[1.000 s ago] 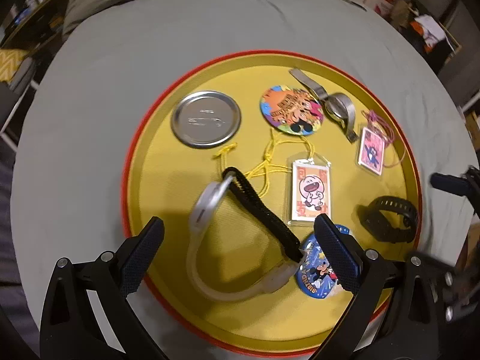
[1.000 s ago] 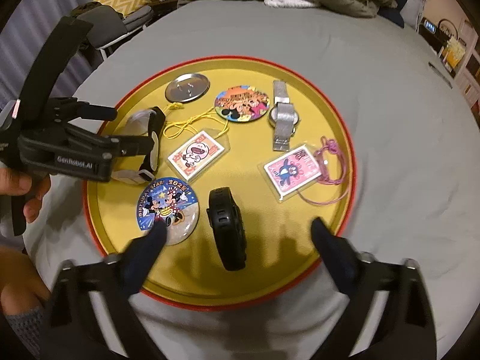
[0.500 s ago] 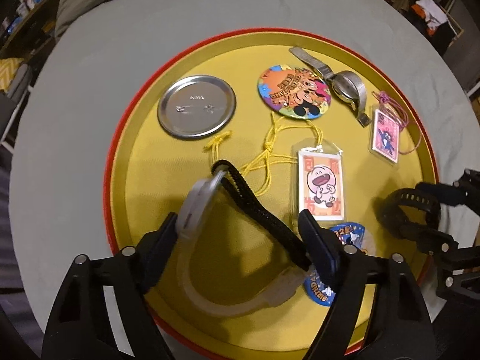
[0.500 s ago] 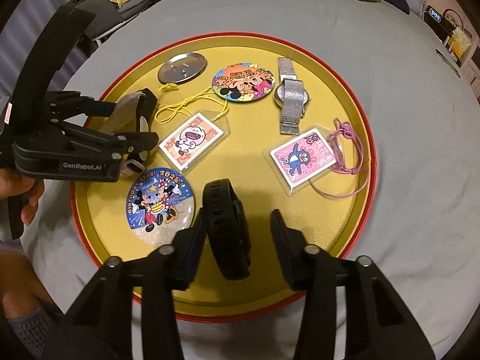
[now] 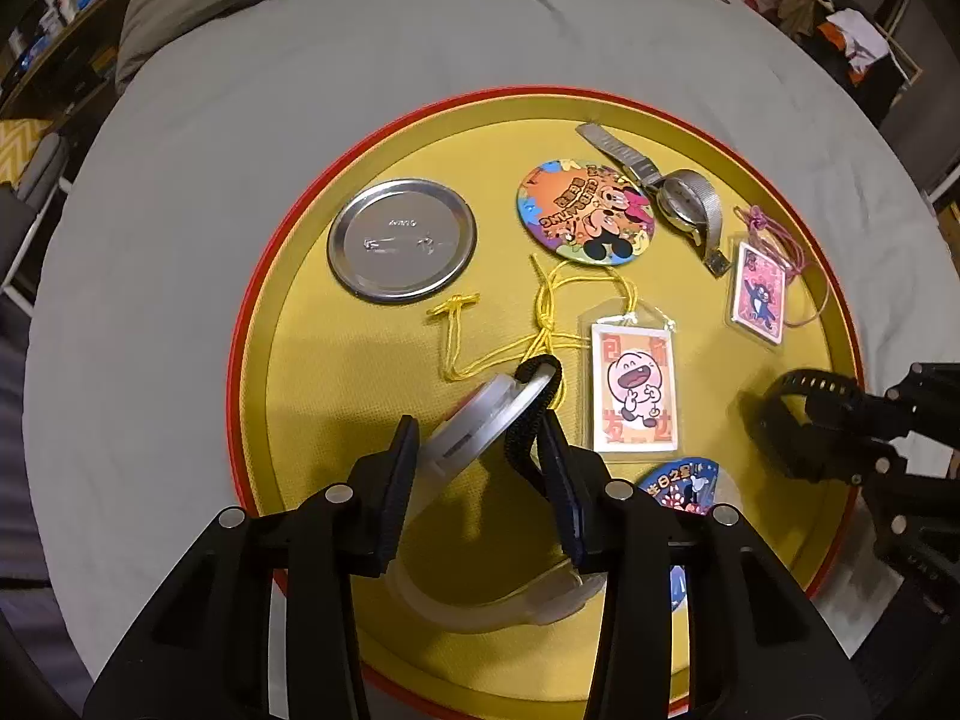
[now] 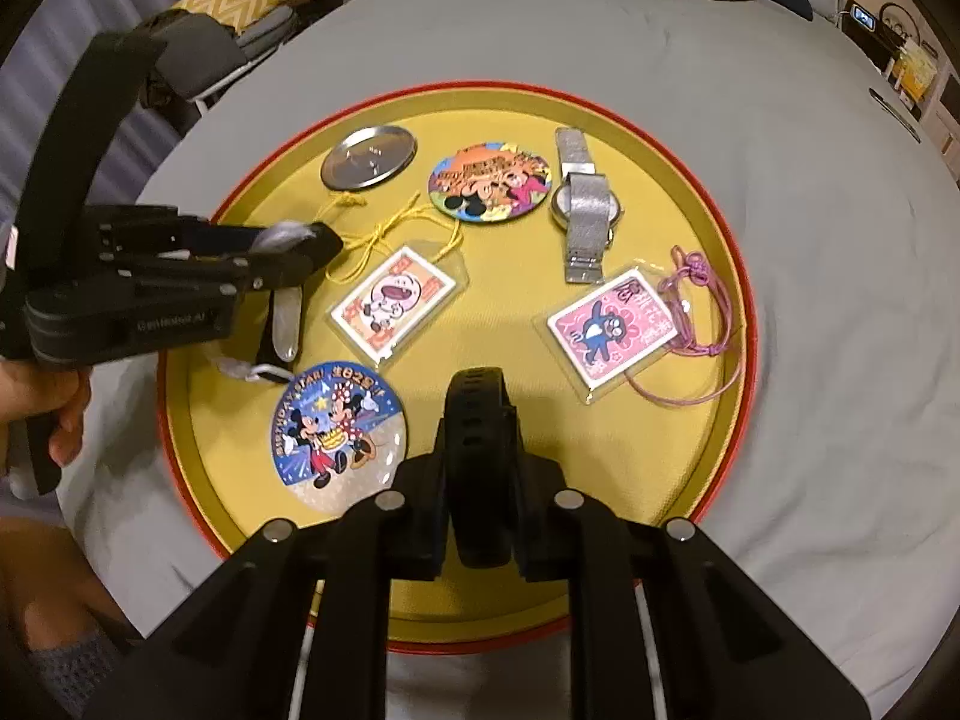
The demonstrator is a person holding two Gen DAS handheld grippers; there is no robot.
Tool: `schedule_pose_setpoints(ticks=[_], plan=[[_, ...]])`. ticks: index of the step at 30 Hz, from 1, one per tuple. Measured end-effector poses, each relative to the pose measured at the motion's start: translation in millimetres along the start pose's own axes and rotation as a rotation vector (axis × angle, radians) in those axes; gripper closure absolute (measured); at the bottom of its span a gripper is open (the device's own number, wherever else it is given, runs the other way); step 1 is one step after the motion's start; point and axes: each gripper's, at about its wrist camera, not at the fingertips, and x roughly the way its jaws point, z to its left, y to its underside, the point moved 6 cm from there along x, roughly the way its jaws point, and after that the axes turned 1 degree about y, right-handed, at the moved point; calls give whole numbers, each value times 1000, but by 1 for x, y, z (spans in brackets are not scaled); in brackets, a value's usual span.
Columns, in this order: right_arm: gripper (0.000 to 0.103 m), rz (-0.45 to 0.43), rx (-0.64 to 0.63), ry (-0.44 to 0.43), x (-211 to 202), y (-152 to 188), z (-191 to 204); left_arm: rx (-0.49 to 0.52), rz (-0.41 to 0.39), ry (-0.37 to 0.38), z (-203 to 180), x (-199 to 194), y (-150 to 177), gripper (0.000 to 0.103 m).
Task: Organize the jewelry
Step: 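Close the left gripper on the white headband while the right gripper grasps the black watch band, then lift the headband and watch band out of the tray with both tools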
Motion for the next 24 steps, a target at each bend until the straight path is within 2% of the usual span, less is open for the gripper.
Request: schedule_pose_setpoints(ticks=[14, 24], plan=[[87, -71, 36, -32, -24, -18, 4, -48, -63, 75, 15, -42, 0, 66], [88, -94, 38, -49, -29, -31, 19, -71, -141, 115, 22, -66, -8, 68]])
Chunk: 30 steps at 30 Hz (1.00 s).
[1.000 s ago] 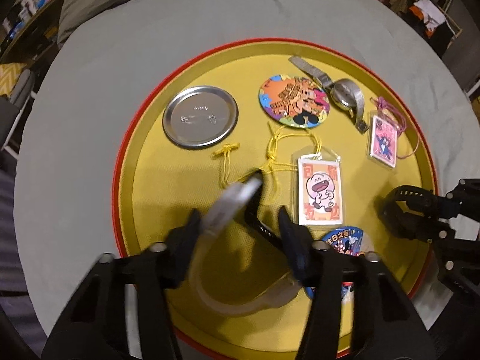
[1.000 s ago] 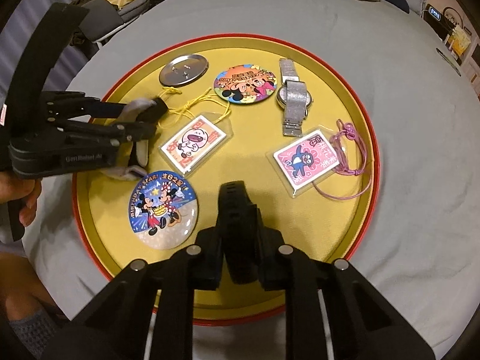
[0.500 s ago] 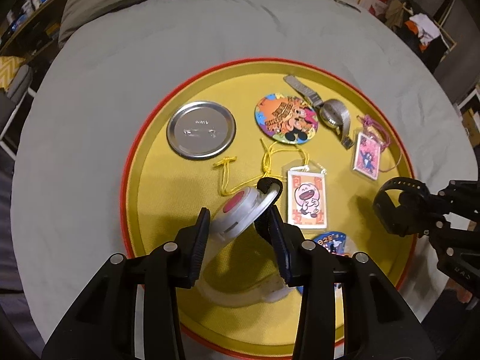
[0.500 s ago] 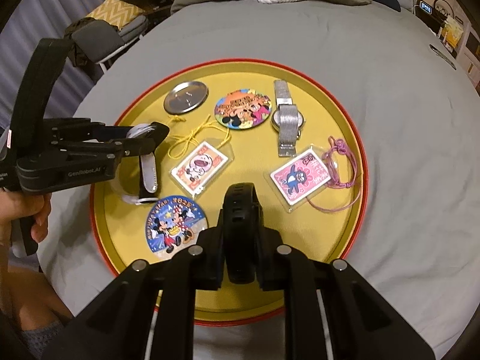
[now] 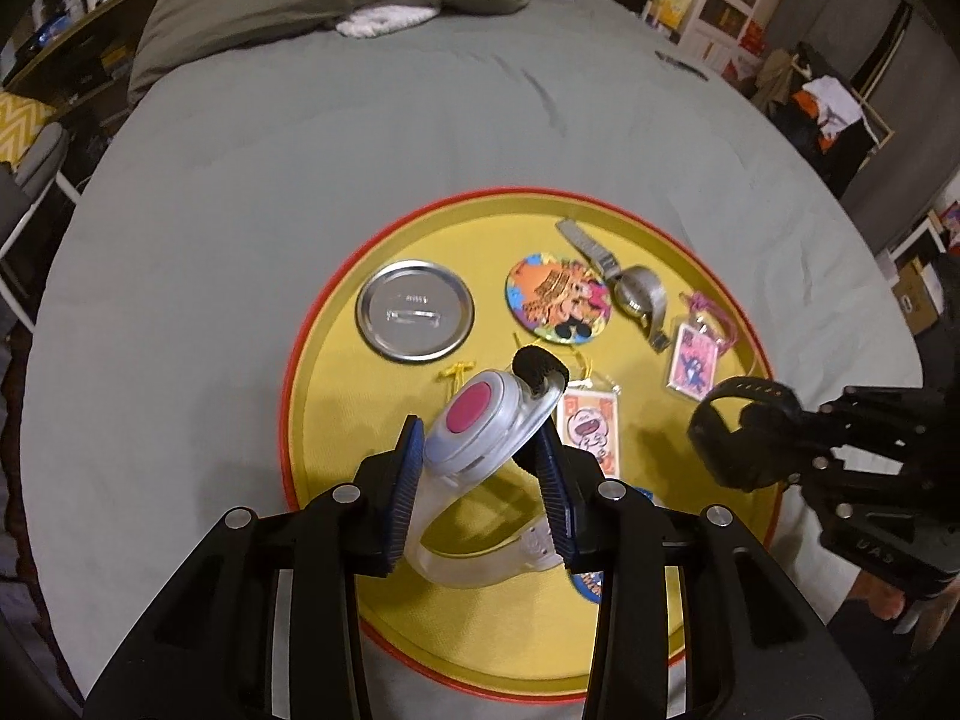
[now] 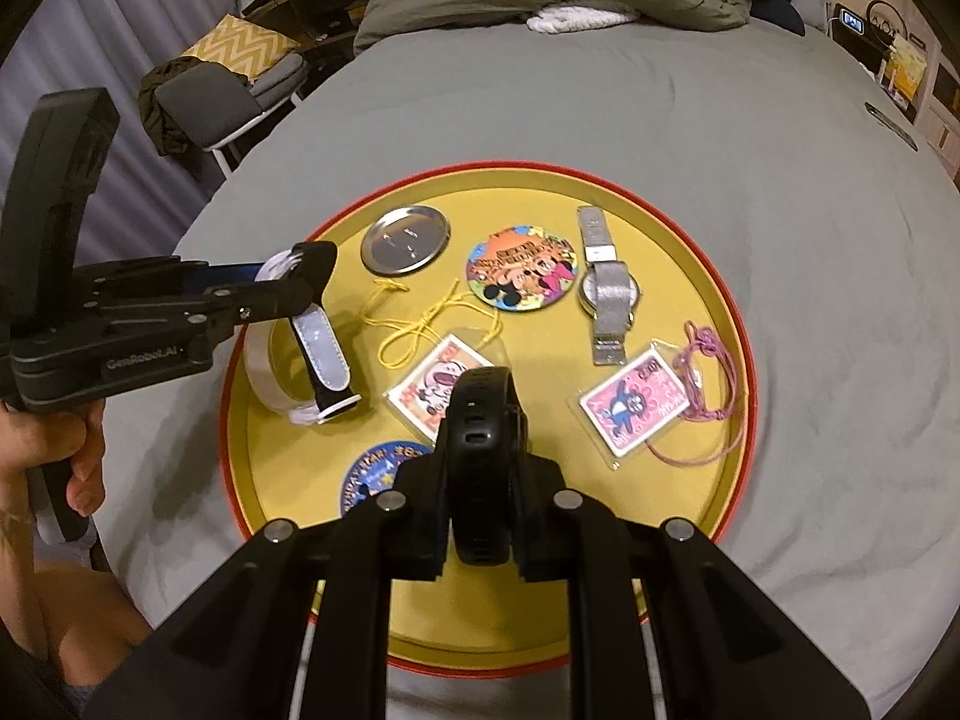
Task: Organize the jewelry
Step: 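Lift the headband and watch band out of the tray with both tools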
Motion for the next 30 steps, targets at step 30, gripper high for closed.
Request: schedule_pose_setpoints(ticks=[30], plan=[[88, -59, -231, -92, 55, -130, 198, -264, -124, -55, 217, -59, -7, 68]])
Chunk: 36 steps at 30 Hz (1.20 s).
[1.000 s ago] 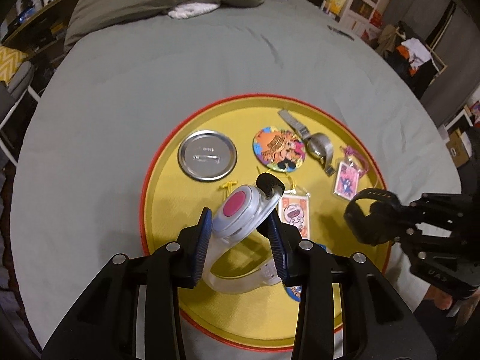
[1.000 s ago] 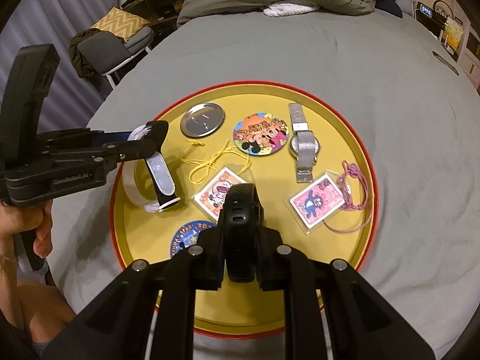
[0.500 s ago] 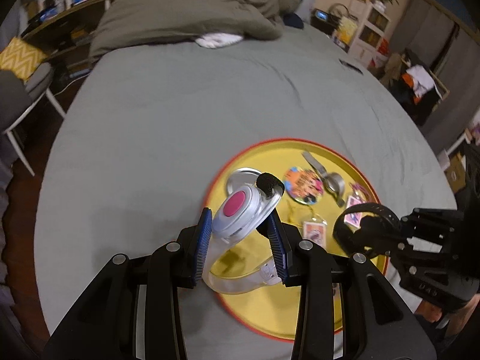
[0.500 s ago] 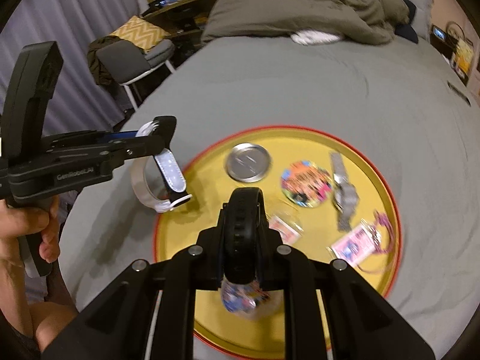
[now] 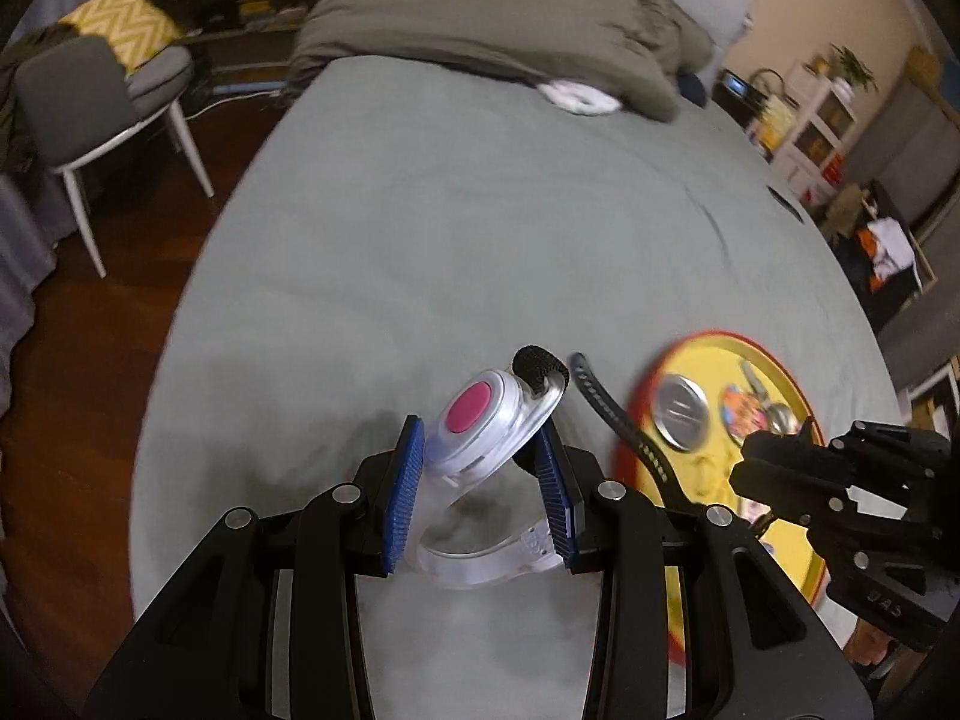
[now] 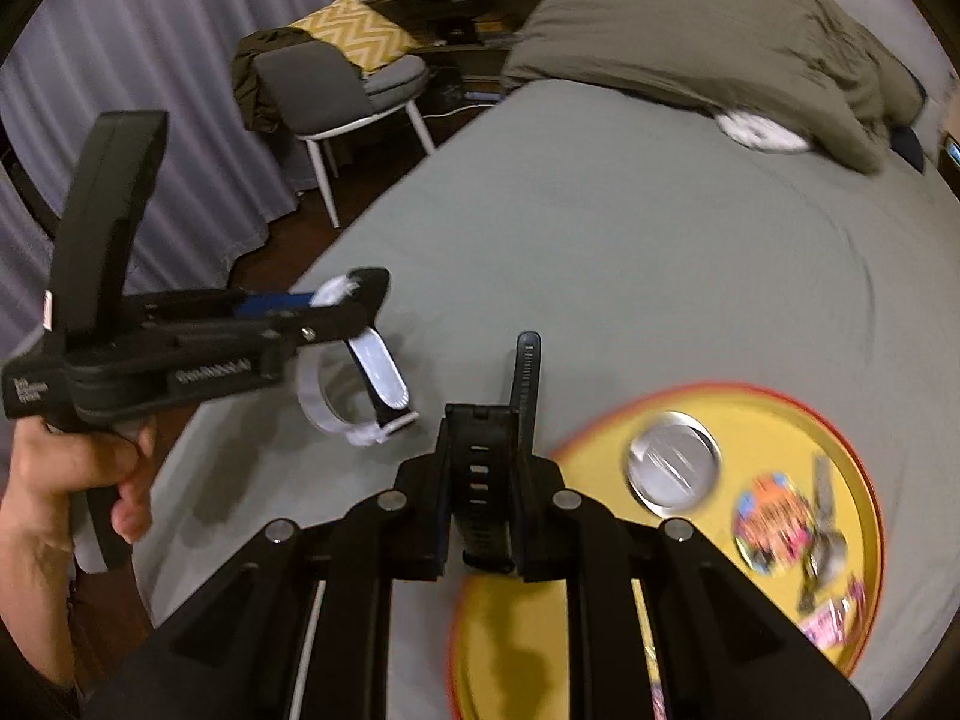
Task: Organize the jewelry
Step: 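Lift the headband and watch band out of the tray with both tools, then set the headband and watch band on the bed beside the tray and open both grippers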
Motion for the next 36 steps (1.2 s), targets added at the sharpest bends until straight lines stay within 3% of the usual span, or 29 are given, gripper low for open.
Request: schedule_pose_setpoints(ticks=[8, 17, 21, 29, 36], plan=[[88, 4, -8, -23, 51, -52, 36, -42, -2, -28, 54, 9, -25, 68], [88, -21, 54, 25, 99, -80, 28, -115, 60, -45, 98, 51, -45, 68], [88, -20, 90, 49, 123, -87, 14, -142, 62, -39, 109, 72, -55, 68], [88, 72, 93, 93, 176, -100, 1, -119, 77, -85, 112, 111, -66, 68], [88, 112, 89, 71, 192, -96, 0, -124, 42, -14, 111, 112, -66, 58]])
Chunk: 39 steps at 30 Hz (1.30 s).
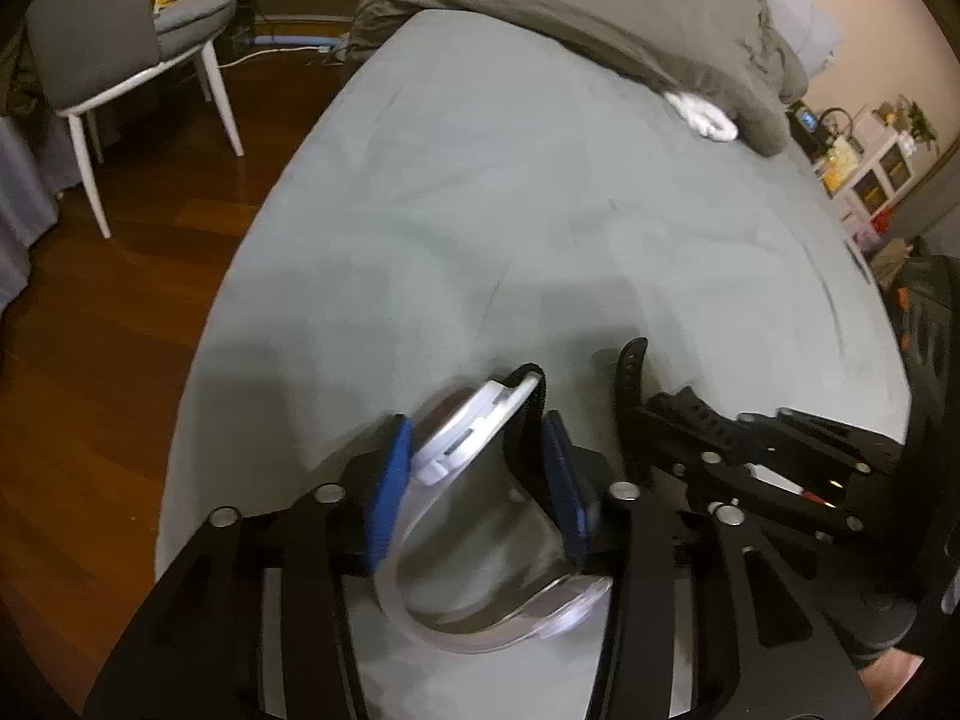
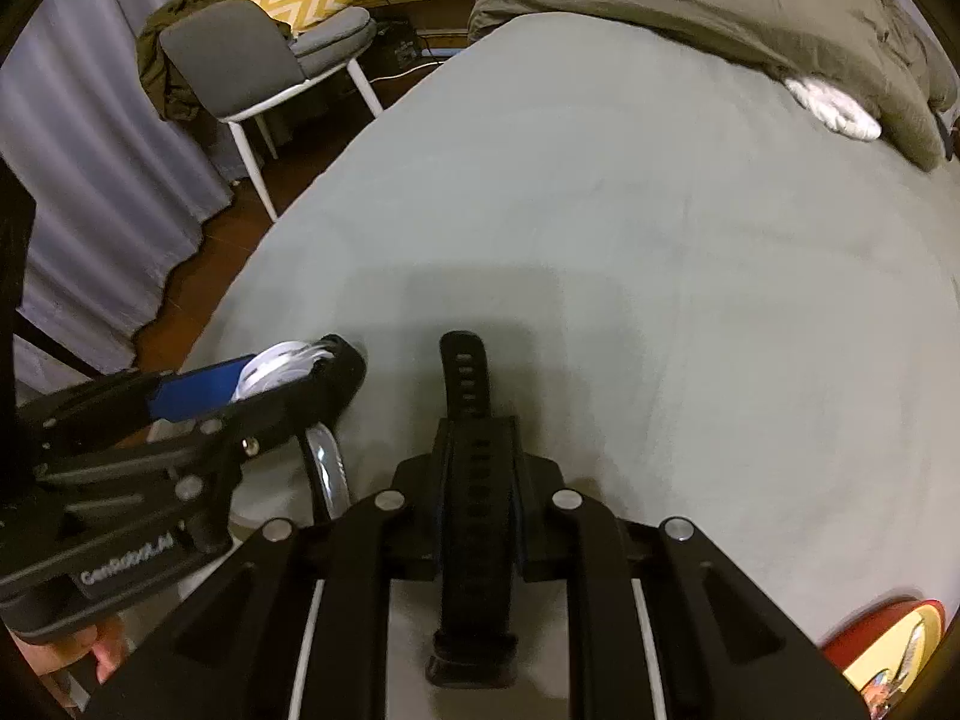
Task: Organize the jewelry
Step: 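Set the headband and watch band on the bed beside the tray and open both grippers, then move the left tool to the blue Mickey badge while the right tool reaches the pink card holder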
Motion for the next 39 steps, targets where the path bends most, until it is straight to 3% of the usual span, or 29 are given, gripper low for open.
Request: schedule_pose_setpoints(ticks=[1, 4, 6, 9, 19, 24, 31, 39], plan=[[88, 6, 4, -10, -2, 1, -1, 1, -4, 2, -1, -2, 0, 56], [70, -19, 18, 4, -16, 2, -7, -12, -30, -3, -4, -13, 0, 41], [51, -52, 44, -19, -32, 1, -11, -38, -68, 12, -5, -30, -1, 29], [37, -97, 61, -44, -64, 2, -20, -39, -117, 11, -14, -53, -3, 16], [33, -154, 33, -23, -171, 30, -37, -25, -141, -15, -78, -119, 18, 10], [29, -186, 21, 12, -222, 61, -57, 47, -130, -18, -129, -137, 45, 10], [28, -194, 66, 44, -264, 112, -102, 135, -68, -2, -199, -126, 96, 9], [28, -187, 98, 75, -271, 177, -142, 225, 24, 24, -259, -85, 167, 8]])
